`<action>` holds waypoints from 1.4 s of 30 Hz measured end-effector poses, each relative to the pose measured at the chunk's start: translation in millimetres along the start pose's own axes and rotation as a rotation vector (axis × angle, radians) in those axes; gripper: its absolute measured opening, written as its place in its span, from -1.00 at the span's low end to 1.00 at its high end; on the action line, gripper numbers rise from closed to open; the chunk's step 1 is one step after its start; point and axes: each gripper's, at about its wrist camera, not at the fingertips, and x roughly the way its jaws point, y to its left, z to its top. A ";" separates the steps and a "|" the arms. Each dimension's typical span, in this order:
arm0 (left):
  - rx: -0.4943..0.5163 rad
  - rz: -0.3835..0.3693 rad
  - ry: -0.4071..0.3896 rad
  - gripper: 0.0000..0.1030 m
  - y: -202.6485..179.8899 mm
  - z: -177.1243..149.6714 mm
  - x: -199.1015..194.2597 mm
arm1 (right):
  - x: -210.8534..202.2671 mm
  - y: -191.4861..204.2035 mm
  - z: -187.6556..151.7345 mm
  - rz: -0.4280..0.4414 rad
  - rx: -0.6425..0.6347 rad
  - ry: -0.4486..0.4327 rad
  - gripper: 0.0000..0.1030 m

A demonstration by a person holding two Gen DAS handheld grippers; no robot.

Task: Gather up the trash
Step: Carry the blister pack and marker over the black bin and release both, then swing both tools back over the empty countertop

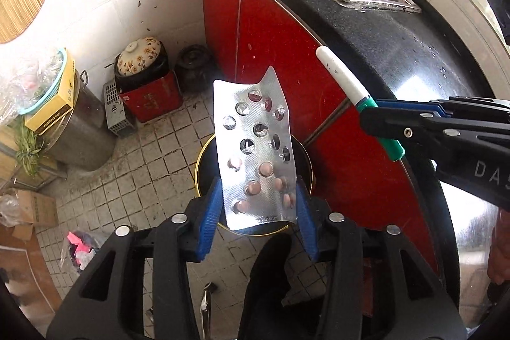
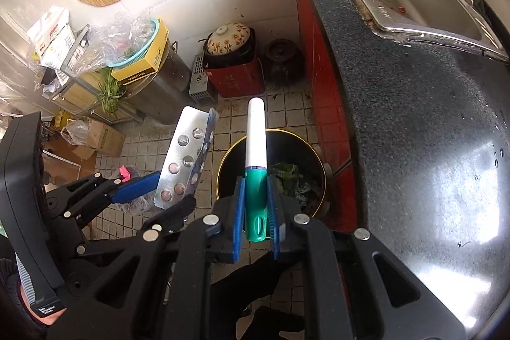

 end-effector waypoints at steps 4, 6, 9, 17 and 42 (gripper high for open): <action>-0.010 -0.012 0.025 0.33 8.0 3.1 8.8 | 6.8 -3.0 7.1 0.013 0.008 0.013 0.09; -0.015 -0.004 0.030 0.46 11.7 3.7 10.8 | 1.9 -3.8 8.0 0.017 0.012 -0.017 0.33; -0.019 0.000 0.037 0.46 15.3 3.3 13.0 | 0.2 -4.8 8.6 0.020 0.009 -0.018 0.33; -0.023 0.006 0.030 0.65 11.0 5.2 4.9 | -25.4 -15.9 0.9 0.003 0.029 -0.060 0.45; 0.698 -0.441 -0.151 0.87 -381.9 1.3 -116.8 | -346.6 -205.8 -351.9 -0.659 0.903 -0.473 0.85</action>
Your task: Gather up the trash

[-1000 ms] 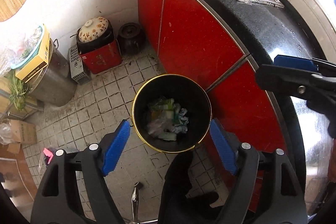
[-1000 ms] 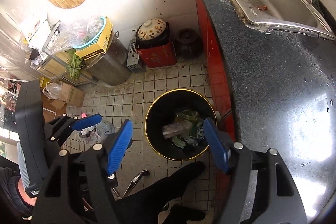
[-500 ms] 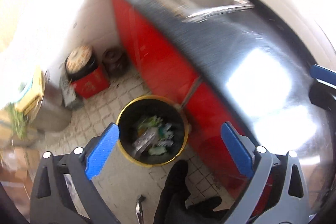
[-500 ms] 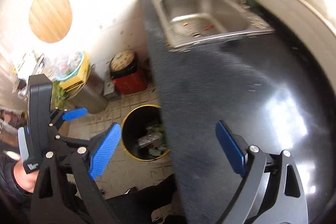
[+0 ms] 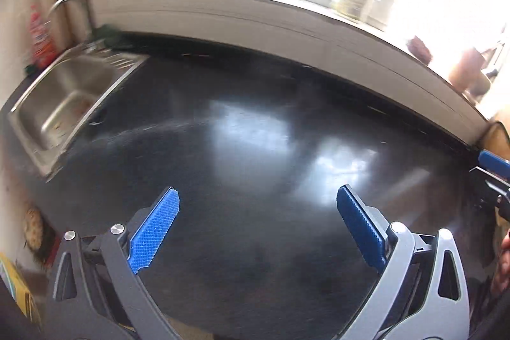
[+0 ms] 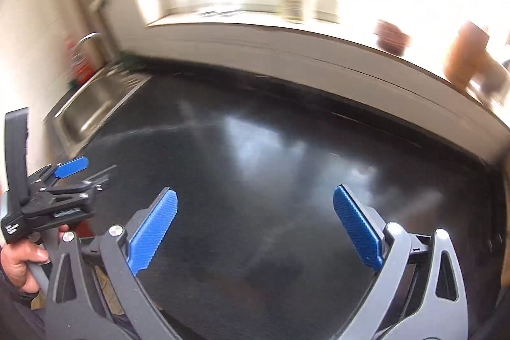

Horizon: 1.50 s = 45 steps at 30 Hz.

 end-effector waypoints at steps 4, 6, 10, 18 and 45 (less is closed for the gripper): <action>0.080 -0.042 0.023 0.87 -56.2 14.8 12.8 | -18.0 -75.4 -18.9 -0.131 0.162 -0.006 0.85; 0.113 -0.054 0.025 0.87 -78.0 17.4 16.9 | -22.3 -99.6 -27.7 -0.158 0.211 -0.007 0.85; 0.175 -0.057 0.040 0.87 -111.0 18.1 24.4 | -25.9 -131.3 -44.1 -0.195 0.263 -0.003 0.85; 0.190 -0.057 0.076 0.87 -128.7 16.1 36.2 | -27.8 -141.6 -54.1 -0.204 0.283 0.011 0.85; 0.209 -0.050 0.097 0.87 -135.8 14.1 39.9 | -28.4 -139.4 -56.6 -0.188 0.289 0.020 0.85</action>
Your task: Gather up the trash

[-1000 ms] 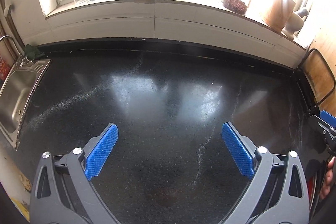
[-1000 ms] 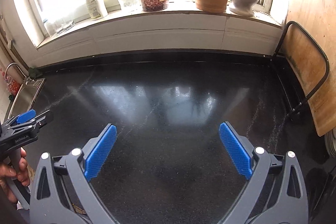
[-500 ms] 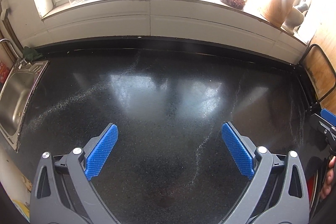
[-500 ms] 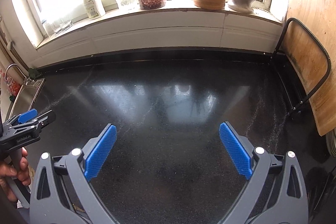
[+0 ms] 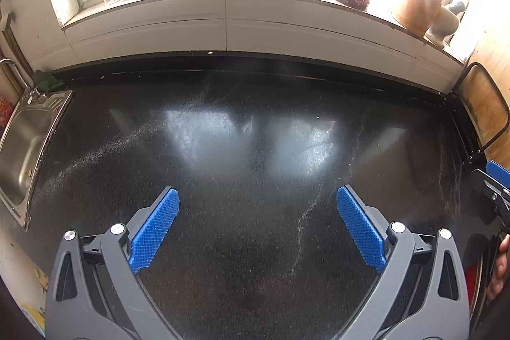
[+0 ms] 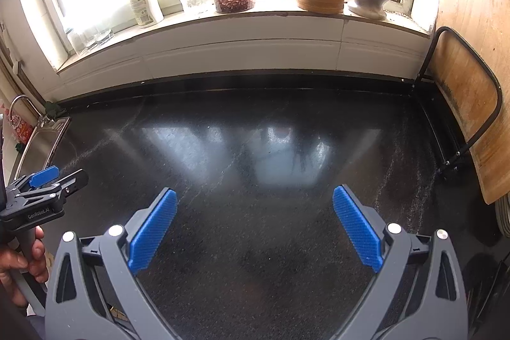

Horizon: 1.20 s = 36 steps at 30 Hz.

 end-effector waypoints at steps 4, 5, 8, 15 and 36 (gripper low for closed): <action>-0.002 0.001 0.001 0.87 0.3 -1.3 -0.8 | -0.5 0.9 -1.2 0.001 0.000 0.002 0.85; -0.003 0.002 0.000 0.87 0.5 -1.6 -1.1 | -0.9 1.3 -1.6 0.001 0.000 0.001 0.85; -0.005 0.002 0.002 0.87 1.3 -3.1 -1.6 | -1.0 1.8 -1.8 0.001 0.001 0.001 0.85; -0.002 0.005 0.006 0.87 3.4 -5.3 -3.0 | -1.6 1.7 -4.7 0.004 0.011 0.003 0.85; 0.002 0.016 0.019 0.87 7.6 -9.0 -2.2 | -1.8 3.6 -6.9 0.007 0.018 0.007 0.85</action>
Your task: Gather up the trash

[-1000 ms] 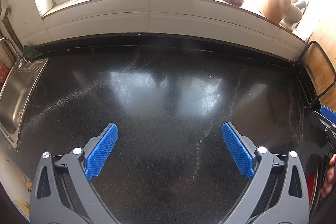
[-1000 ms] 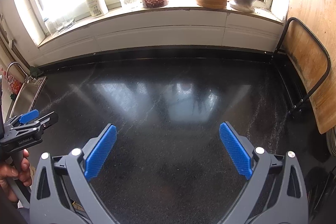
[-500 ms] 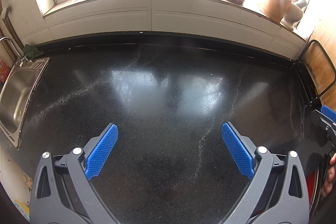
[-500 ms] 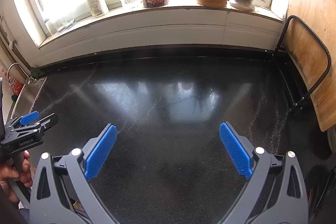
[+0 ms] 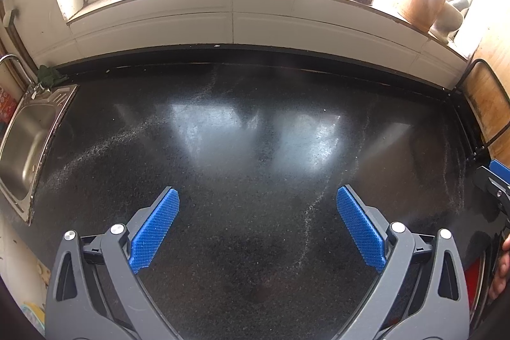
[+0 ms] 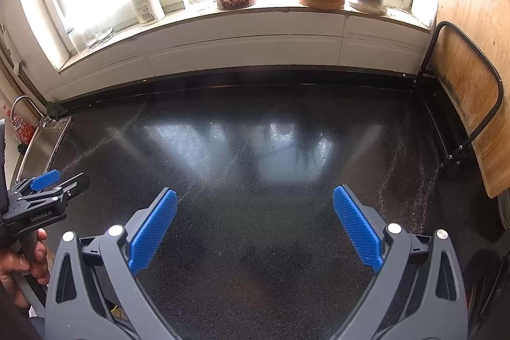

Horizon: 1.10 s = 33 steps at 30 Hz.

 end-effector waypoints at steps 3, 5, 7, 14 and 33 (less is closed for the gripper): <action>-0.003 -0.001 0.012 0.87 0.0 1.0 2.1 | 0.7 -0.4 0.5 0.001 -0.001 0.001 0.85; -0.003 -0.006 0.018 0.87 -0.9 1.1 3.4 | 0.6 -0.1 0.4 0.001 -0.001 0.002 0.85; 0.001 -0.002 0.021 0.87 -1.7 1.1 4.0 | 0.6 -0.6 -0.2 0.001 -0.001 0.002 0.85; 0.011 0.003 0.024 0.87 -4.1 2.6 5.3 | 1.5 -2.8 -0.9 0.001 0.005 0.003 0.85; 0.014 -0.017 0.030 0.87 -1.2 9.0 28.5 | 17.4 -13.1 5.7 -0.005 0.008 0.005 0.85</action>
